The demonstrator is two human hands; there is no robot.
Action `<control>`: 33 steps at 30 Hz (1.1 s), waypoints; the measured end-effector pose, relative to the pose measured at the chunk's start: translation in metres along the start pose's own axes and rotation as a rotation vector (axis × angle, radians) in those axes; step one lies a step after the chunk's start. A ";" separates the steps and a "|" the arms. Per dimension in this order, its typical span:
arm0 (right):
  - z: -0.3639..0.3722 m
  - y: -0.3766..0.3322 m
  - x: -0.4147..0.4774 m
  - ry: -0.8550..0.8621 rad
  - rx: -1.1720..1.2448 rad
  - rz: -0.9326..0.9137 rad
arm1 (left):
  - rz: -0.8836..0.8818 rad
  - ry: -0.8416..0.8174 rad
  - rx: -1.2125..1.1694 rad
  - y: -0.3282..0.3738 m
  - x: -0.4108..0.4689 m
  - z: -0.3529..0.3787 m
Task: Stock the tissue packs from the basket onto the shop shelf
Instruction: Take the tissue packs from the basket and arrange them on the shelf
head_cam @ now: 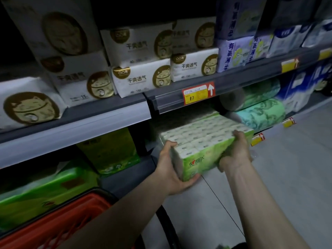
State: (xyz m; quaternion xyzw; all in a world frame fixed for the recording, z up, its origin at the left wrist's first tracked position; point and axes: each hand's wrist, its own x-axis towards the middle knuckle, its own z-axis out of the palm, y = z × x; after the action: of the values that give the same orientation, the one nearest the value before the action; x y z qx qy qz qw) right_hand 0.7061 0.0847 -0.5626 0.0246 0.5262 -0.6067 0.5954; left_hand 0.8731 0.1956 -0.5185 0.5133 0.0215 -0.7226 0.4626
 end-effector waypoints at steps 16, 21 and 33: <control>0.031 0.037 0.001 -0.168 -0.342 0.036 | 0.205 0.168 0.057 0.046 0.044 -0.013; 0.029 0.040 -0.005 -0.252 -0.287 -0.008 | 0.236 0.188 -0.118 0.042 0.033 -0.012; 0.016 0.033 -0.024 -0.308 -0.179 0.264 | 0.116 -0.015 -0.601 0.022 0.031 -0.033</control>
State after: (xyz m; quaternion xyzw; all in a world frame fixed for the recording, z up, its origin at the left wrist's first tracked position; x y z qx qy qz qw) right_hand 0.7475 0.0996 -0.5597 -0.0527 0.4730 -0.4711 0.7427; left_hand 0.9104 0.1798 -0.5483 0.3486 0.2017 -0.6599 0.6343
